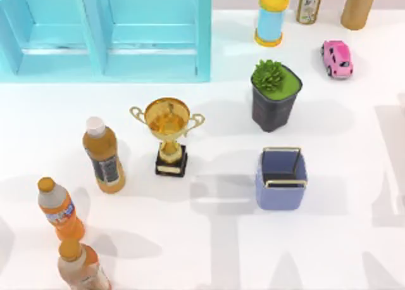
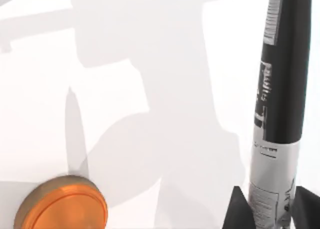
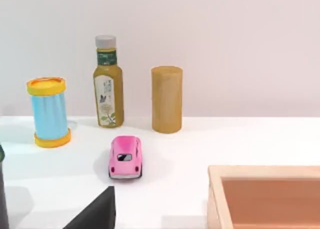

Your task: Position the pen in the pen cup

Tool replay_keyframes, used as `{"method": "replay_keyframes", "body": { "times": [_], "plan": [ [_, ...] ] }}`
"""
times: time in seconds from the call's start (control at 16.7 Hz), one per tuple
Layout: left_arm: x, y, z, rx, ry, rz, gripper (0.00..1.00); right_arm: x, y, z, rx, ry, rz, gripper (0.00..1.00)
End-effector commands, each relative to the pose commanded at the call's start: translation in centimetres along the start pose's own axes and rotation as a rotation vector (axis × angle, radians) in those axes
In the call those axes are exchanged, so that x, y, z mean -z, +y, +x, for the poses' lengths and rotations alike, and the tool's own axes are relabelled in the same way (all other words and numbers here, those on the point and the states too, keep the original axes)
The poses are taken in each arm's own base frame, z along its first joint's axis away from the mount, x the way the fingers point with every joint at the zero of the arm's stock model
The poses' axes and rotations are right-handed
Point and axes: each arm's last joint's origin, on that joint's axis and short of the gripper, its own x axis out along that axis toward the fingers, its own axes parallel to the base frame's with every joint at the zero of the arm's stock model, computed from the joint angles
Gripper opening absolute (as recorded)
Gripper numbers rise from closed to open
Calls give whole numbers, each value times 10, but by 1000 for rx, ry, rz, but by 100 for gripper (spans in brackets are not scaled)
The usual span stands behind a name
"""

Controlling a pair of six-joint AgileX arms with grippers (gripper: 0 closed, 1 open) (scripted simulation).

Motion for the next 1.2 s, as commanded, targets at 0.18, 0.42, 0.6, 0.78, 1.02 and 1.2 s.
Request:
{"method": "replay_keyframes", "body": {
  "times": [0.18,0.42,0.6,0.78,1.02,1.2],
  "plan": [
    [0,-2,0,0,-1,9,0,0,0,0,0,0,0,100],
    [-10,-38,-6,-84,-82,180,0,0,0,0,0,0,0,100],
    [-22,-97,2,-215,-190,428,0,0,0,0,0,0,0,100],
    [-19,-182,34,-357,-332,706,0,0,0,0,0,0,0,100],
    [54,-316,110,-465,-595,1020,0,0,0,0,0,0,0,100],
    [176,-395,167,-429,-834,1145,0,0,0,0,0,0,0,100]
  ]
}}
